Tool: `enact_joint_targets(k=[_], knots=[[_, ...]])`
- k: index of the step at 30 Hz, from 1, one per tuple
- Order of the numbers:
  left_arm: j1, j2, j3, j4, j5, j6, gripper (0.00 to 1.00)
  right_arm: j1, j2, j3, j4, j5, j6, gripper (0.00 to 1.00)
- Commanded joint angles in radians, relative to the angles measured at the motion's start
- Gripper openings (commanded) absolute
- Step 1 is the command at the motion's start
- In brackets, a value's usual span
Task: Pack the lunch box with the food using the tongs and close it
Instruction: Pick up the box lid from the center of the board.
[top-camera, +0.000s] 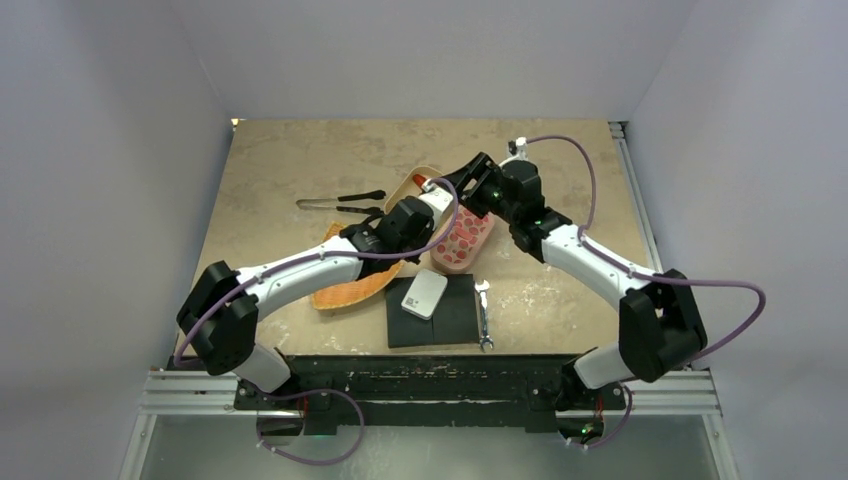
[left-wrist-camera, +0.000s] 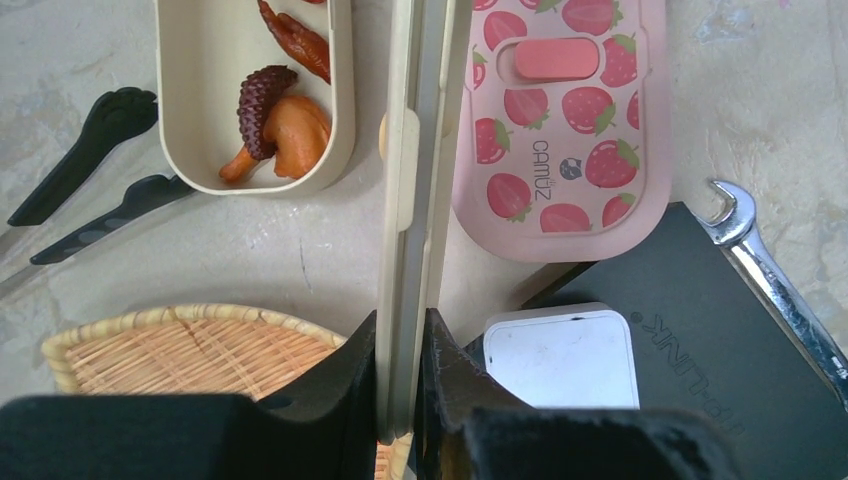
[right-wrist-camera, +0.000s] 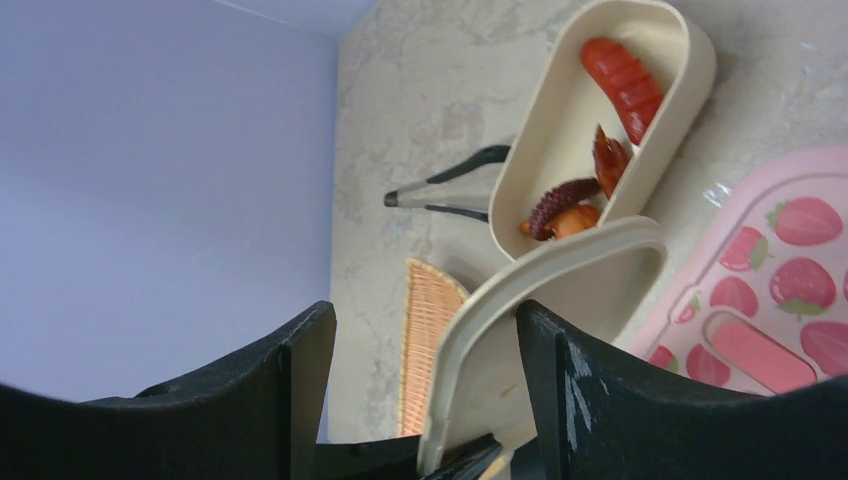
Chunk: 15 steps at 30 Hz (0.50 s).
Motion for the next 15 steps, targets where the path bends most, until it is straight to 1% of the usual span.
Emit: enact_joint_targets(k=[1, 6, 7, 9, 11, 12, 13, 14, 15], knots=[[-0.02, -0.04, 0.042, 0.028, -0.115, 0.025, 0.0, 0.014, 0.018, 0.034, -0.027, 0.032, 0.013, 0.68], [-0.039, -0.048, 0.039, 0.028, -0.18, 0.031, 0.0, 0.021, 0.059, 0.04, -0.039, 0.036, 0.012, 0.61], [-0.042, -0.049, 0.039, 0.029, -0.184, 0.035, 0.0, 0.023, 0.064, 0.038, -0.034, 0.035, 0.013, 0.57], [-0.047, -0.053, 0.034, 0.039, -0.174, 0.048, 0.0, 0.025, 0.069, 0.033, -0.023, 0.032, 0.016, 0.47], [-0.049, -0.054, 0.035, 0.039, -0.159, 0.06, 0.08, 0.025, 0.071, 0.029, -0.011, 0.028, 0.021, 0.31], [-0.049, -0.057, 0.036, 0.039, -0.153, 0.062, 0.12, 0.024, 0.069, 0.03, -0.003, 0.026, 0.024, 0.25], [-0.048, -0.061, 0.035, 0.04, -0.138, 0.063, 0.19, 0.024, 0.066, 0.027, 0.003, 0.024, 0.029, 0.17], [-0.047, -0.068, 0.036, 0.043, -0.109, 0.067, 0.27, 0.025, 0.062, 0.027, 0.011, 0.021, 0.032, 0.11], [-0.048, -0.073, 0.036, 0.044, -0.079, 0.071, 0.37, 0.025, 0.058, 0.026, 0.021, 0.018, 0.036, 0.06]])
